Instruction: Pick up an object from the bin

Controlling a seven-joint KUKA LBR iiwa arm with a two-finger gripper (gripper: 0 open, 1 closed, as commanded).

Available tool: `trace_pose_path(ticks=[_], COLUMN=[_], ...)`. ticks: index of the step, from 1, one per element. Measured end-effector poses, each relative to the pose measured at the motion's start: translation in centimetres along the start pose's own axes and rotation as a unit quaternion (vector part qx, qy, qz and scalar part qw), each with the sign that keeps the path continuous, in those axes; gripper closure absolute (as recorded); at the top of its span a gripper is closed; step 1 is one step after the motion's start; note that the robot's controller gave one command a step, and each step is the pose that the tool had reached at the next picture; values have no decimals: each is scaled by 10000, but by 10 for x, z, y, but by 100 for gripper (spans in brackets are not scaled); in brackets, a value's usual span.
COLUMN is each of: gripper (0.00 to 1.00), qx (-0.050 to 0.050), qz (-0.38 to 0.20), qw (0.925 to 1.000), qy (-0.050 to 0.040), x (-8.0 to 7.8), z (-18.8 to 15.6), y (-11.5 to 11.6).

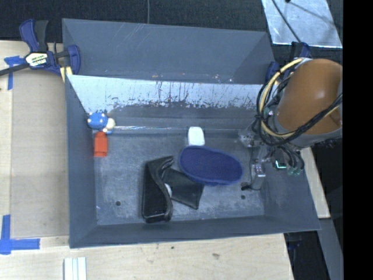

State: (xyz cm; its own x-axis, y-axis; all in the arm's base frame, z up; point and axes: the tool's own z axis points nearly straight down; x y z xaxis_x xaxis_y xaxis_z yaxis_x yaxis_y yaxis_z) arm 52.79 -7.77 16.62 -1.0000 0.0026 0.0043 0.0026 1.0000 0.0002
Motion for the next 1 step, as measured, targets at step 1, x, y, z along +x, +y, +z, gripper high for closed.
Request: trace_pose_path(ticks=[1], gripper=[0], qx=[-4], qz=[-825], qw=[9966], qy=[-14], x=[44], z=[70], y=[50])
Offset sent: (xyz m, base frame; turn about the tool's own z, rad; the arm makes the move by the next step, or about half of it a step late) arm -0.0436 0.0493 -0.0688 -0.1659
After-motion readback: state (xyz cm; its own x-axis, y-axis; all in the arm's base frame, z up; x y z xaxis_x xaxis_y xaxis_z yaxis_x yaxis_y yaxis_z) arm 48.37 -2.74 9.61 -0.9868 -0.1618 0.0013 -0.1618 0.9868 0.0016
